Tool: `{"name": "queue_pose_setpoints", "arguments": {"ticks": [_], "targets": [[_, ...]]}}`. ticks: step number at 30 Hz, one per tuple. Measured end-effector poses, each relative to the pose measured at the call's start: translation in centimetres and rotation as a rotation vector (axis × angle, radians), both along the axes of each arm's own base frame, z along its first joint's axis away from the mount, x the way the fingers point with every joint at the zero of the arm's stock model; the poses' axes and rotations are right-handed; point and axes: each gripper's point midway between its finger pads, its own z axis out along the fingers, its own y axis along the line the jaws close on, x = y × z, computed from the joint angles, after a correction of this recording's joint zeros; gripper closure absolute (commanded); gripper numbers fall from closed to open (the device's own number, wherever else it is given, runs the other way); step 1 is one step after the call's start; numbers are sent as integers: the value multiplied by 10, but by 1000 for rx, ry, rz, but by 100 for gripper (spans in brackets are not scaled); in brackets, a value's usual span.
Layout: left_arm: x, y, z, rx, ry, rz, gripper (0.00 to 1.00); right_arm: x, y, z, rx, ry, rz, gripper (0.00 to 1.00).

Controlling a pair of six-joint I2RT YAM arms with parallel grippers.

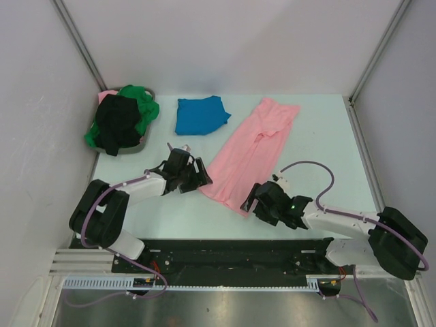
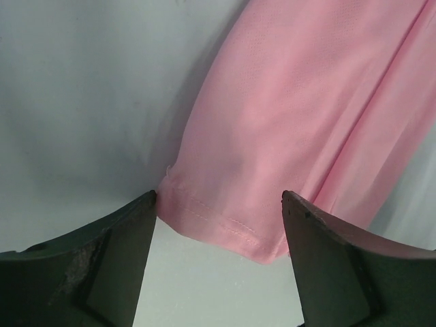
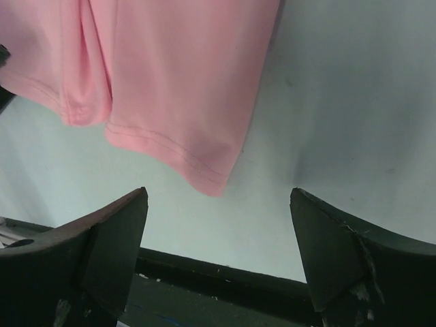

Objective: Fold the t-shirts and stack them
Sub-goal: Fold the tshirt

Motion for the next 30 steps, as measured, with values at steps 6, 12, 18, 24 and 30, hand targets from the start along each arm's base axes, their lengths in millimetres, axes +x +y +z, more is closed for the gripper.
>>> {"name": "queue_pose_setpoints", "arguments": {"ticks": [6, 12, 18, 24, 30], "targets": [[-9, 7, 3, 21, 13, 1, 20, 1, 19, -13, 20, -4, -34, 23], [-26, 16, 35, -3, -42, 1, 18, 17, 39, -16, 77, -38, -64, 58], [-37, 23, 68, -37, -126, 6, 18, 18, 40, -31, 56, -22, -67, 100], [-46, 26, 69, -43, -129, 3, 18, 11, 28, -30, 3, -19, -57, 100], [-58, 21, 57, -36, -99, -29, 18, -15, -17, -22, -124, -15, -42, 100]]}}
